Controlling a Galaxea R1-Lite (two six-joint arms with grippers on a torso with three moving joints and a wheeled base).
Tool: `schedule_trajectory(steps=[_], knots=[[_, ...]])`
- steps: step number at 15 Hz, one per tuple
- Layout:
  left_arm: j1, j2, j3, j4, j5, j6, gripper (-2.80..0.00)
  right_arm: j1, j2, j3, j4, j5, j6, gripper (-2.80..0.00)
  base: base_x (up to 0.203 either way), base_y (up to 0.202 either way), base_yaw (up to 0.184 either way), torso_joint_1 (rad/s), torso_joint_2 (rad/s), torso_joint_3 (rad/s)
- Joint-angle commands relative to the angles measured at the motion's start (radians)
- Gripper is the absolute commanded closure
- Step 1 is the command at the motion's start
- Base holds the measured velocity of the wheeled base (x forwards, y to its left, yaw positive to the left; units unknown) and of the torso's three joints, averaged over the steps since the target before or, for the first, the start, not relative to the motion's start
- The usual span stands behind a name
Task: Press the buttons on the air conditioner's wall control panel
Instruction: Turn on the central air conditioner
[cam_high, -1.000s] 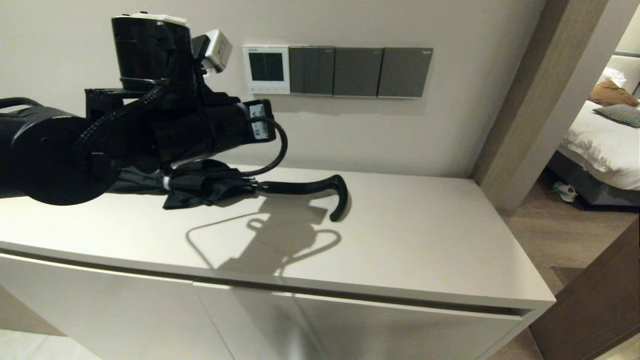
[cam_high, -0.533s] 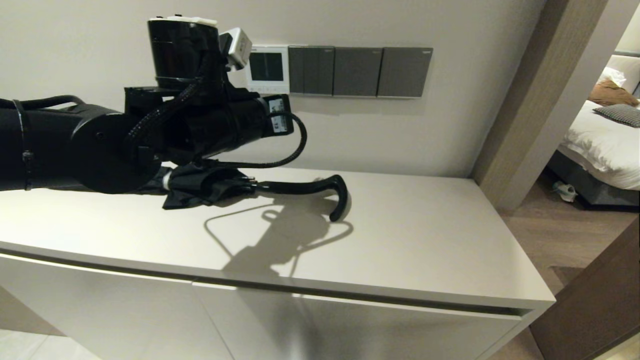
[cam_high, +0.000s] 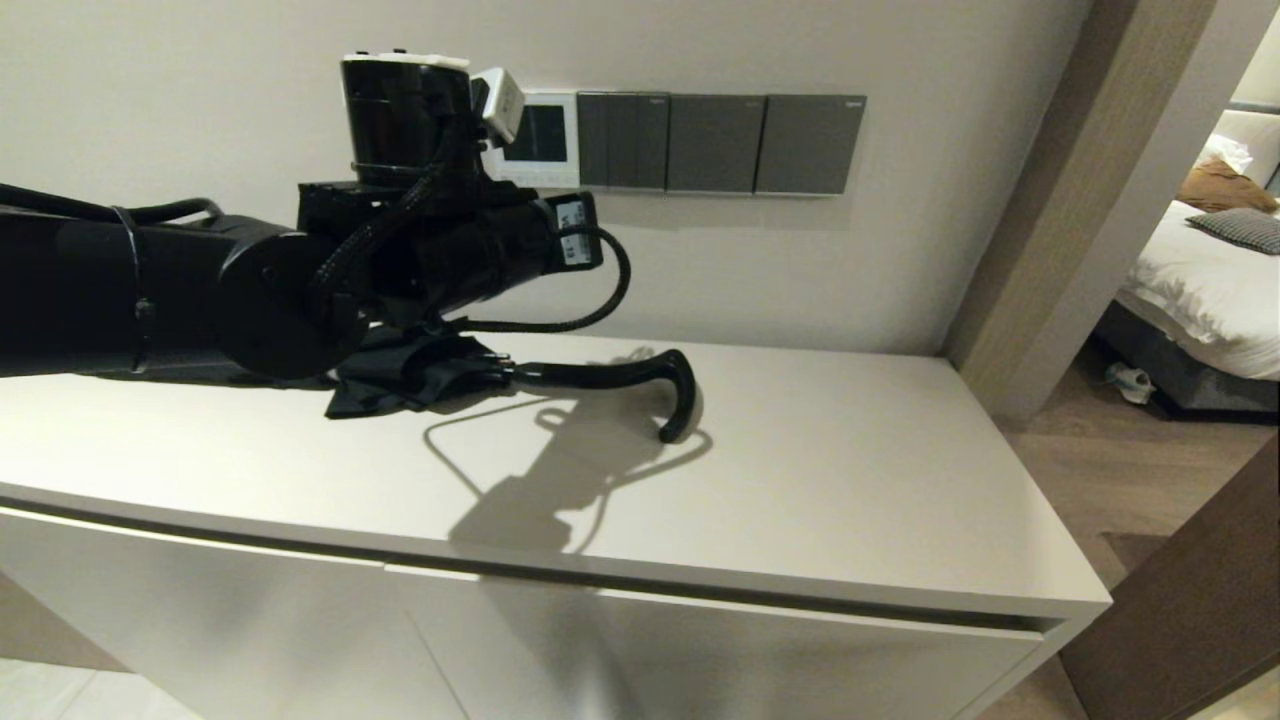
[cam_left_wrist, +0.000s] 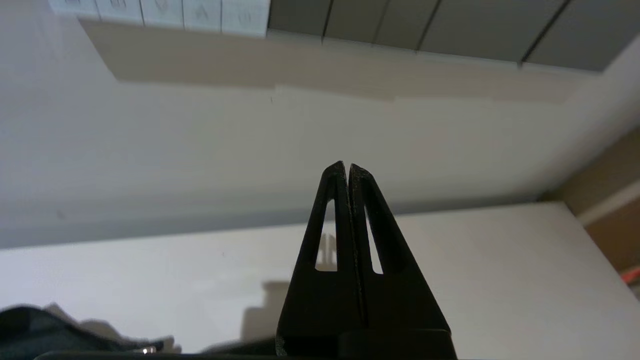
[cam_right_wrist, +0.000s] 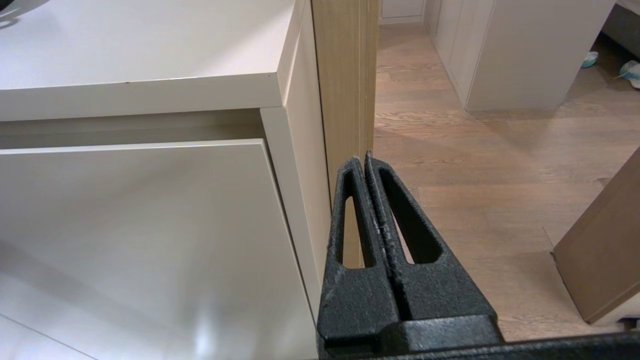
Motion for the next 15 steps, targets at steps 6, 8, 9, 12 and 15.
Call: schedule_trajectory(steps=[6,8,9,12,15], knots=[[0.008,0.12,-0.134,-0.004,0.031,0.0,0.0,-0.001,0.002,0.003,0.0,0.0,-0.001,0.0,0.0,0.0,0.0,0.0,0.0,0.0],[0.017,0.127,-0.141,-0.002,0.032,0.001,0.0,0.0,0.002,0.003,0.0,0.0,-0.001,0.0,0.0,0.0,0.0,0.0,0.0,0.0],[0.025,0.132,-0.152,-0.002,0.032,0.001,0.0,0.0,0.002,0.003,0.0,0.0,-0.001,0.0,0.0,0.0,0.0,0.0,0.0,0.0],[0.046,0.138,-0.164,-0.002,0.031,0.003,0.0,0.0,0.002,0.003,0.0,0.0,-0.001,0.0,0.0,0.0,0.0,0.0,0.0,0.0],[0.062,0.147,-0.178,-0.002,0.031,0.003,0.0,0.0,0.002,0.003,0.0,0.0,-0.001,0.0,0.0,0.0,0.0,0.0,0.0,0.0]])
